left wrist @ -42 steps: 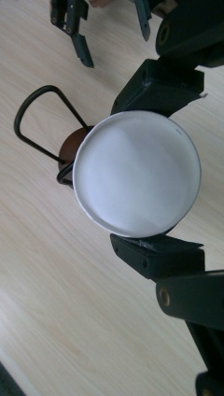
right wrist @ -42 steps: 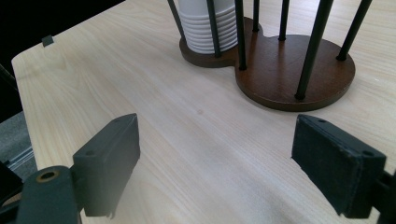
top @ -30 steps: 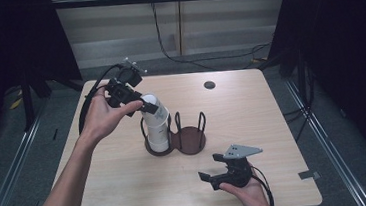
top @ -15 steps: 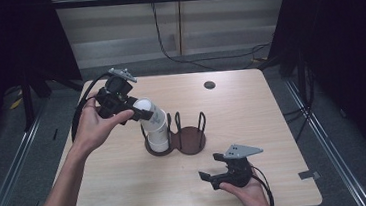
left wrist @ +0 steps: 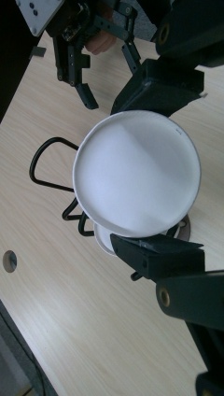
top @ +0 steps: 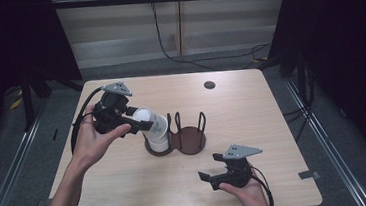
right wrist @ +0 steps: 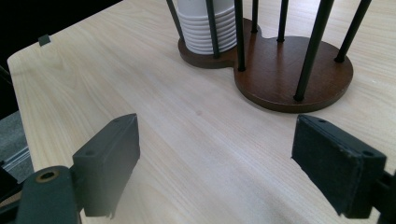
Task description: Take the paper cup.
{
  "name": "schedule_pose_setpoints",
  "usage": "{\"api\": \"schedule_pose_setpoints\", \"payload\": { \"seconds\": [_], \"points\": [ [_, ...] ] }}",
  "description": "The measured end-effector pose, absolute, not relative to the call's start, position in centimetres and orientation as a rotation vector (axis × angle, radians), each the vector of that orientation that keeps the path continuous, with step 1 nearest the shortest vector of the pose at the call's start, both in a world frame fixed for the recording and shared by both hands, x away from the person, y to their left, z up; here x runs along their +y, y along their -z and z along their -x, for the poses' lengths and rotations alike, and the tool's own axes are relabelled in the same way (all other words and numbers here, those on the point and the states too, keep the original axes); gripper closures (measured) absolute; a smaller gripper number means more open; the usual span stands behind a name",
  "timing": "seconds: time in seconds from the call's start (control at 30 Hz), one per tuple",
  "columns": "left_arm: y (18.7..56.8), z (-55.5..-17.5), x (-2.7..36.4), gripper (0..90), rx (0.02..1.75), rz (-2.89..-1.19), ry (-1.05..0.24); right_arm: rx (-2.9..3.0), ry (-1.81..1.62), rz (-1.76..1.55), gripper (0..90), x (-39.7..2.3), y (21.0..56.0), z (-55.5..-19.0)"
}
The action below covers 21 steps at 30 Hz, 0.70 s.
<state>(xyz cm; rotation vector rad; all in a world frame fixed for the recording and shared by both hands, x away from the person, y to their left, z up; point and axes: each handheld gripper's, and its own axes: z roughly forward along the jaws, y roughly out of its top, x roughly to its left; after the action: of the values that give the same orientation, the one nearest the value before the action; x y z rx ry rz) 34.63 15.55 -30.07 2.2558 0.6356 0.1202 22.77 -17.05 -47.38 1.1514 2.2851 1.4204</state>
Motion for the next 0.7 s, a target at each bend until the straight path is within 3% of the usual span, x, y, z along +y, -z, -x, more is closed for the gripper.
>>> {"api": "schedule_pose_setpoints", "payload": {
  "seconds": [0.7],
  "points": [
    [32.5, -31.9, 17.6, 36.6, 0.513, -2.207, -0.129, 2.272, -1.470, -1.117, 13.7, -17.0, 46.0, -22.9]
  ]
}}
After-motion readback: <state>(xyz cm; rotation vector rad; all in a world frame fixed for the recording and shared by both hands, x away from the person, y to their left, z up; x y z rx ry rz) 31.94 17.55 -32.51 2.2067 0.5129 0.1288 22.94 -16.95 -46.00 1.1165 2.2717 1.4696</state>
